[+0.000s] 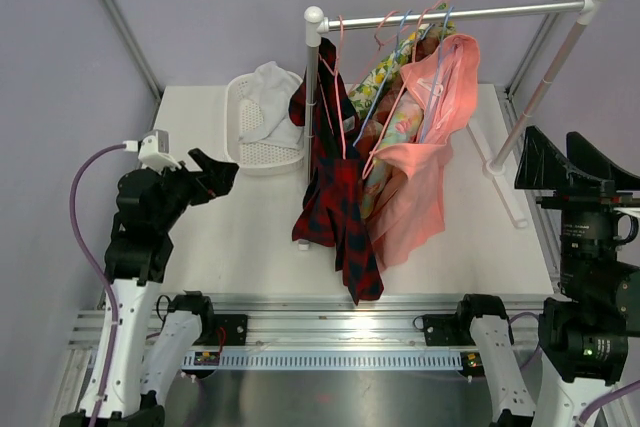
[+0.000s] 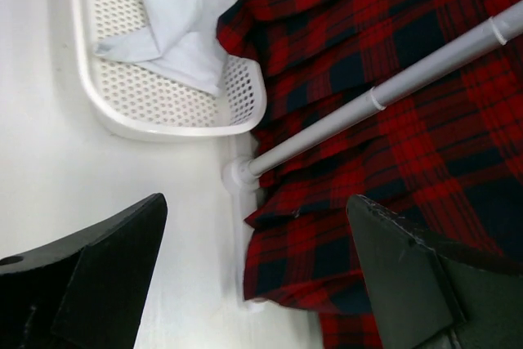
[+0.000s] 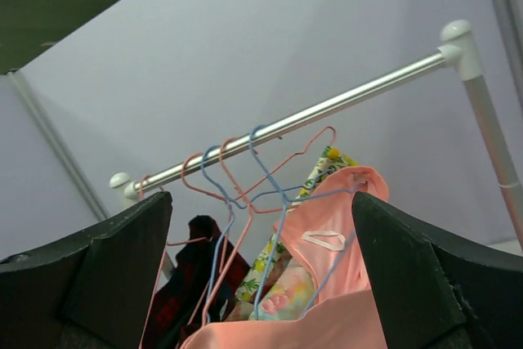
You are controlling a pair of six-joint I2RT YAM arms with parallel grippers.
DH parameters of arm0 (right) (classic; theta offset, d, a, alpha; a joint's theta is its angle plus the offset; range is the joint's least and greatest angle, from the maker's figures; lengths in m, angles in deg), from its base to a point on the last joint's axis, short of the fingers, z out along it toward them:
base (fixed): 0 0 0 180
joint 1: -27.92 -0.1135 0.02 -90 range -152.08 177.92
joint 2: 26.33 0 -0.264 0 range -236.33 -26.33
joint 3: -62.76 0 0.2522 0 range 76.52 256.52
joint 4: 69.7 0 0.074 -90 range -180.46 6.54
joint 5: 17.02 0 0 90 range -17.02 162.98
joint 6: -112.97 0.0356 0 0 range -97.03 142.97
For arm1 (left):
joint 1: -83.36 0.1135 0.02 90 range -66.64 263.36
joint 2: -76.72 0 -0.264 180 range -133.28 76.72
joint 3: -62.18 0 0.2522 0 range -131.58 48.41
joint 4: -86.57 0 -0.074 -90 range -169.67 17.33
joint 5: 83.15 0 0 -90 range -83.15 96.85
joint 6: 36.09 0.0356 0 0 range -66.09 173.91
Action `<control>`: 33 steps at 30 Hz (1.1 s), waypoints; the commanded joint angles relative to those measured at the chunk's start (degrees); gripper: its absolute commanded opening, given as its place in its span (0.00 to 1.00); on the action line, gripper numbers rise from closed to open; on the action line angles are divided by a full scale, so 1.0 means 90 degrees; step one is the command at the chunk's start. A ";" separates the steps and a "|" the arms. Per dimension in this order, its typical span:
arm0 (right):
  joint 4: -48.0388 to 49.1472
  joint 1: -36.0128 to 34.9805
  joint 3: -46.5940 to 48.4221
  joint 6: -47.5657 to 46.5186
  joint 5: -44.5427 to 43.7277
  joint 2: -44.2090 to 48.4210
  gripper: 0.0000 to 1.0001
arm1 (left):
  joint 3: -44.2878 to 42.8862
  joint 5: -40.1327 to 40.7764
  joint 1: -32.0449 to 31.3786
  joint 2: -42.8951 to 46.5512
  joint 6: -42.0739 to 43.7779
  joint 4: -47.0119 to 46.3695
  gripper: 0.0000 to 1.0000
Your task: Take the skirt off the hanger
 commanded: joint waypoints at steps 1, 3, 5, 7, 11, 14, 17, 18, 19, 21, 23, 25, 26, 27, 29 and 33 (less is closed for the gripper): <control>0.0778 0.0004 -0.0043 -0.0035 0.0941 -0.0164 1.00 | -0.0033 0.0624 -0.0020 0.0346 0.0579 0.1187 0.98; 0.0694 0.0004 0.0160 0.0247 0.0864 -0.0591 0.99 | 0.0064 0.0732 -0.0020 0.0483 0.0647 0.1488 0.99; -0.0074 0.0004 0.0940 0.0209 0.1205 -0.1476 0.99 | 0.0104 0.1112 -0.0059 0.0532 0.0725 0.1733 0.99; -0.0671 0.0004 0.1738 0.0218 0.1177 -0.2094 0.99 | -0.0052 0.1027 -0.0137 0.0445 0.0891 0.1851 0.99; -0.1757 -0.0006 0.2534 0.0023 0.0777 -0.3365 0.96 | 0.0094 0.1026 -0.0167 0.0337 0.0941 0.1716 0.99; -0.1963 0.0004 0.2720 0.0023 0.0581 -0.3757 0.93 | 0.0143 0.0967 -0.0167 0.0299 0.0921 0.1647 0.99; -0.2042 -0.0016 0.2740 0.0013 0.0629 -0.3982 0.82 | 0.0152 0.0938 -0.0167 0.0327 0.0921 0.1608 0.99; -0.2042 -0.0054 0.2740 0.0023 0.0668 -0.4040 0.83 | 0.0162 0.0909 -0.0167 0.0337 0.0921 0.1598 0.99; -0.2061 -0.0113 0.2749 0.0003 0.0717 -0.4166 0.82 | 0.0162 0.0841 -0.0157 0.0347 0.0921 0.1598 0.99; -0.2217 -0.0473 0.2875 -0.0113 0.0601 -0.4313 0.80 | 0.0182 0.0782 -0.0167 0.0328 0.0940 0.1539 0.99; -0.2363 -0.1416 0.2964 -0.0445 -0.0032 -0.4509 0.82 | 0.0192 0.0752 -0.0167 0.0299 0.0950 0.1549 0.99; -0.2364 -0.1733 0.2974 -0.0582 -0.0413 -0.4568 0.84 | 0.0182 0.0733 -0.0167 0.0279 0.0960 0.1559 0.99; -0.2296 -0.1841 0.2935 -0.0544 -0.0425 -0.4568 0.85 | 0.0182 0.0733 -0.0167 0.0269 0.0960 0.1549 0.99; -0.2247 -0.1851 0.2829 -0.0495 -0.0415 -0.4549 0.84 | 0.0182 0.0733 -0.0167 0.0269 0.0960 0.1549 0.99; -0.2130 -0.1881 0.2730 -0.0427 -0.0483 -0.4519 0.85 | 0.0182 0.0733 -0.0167 0.0279 0.0960 0.1549 0.99; -0.2071 -0.1988 0.2652 -0.0407 -0.0562 -0.4617 0.82 | 0.0182 0.0703 -0.0167 0.0289 0.0960 0.1520 0.99</control>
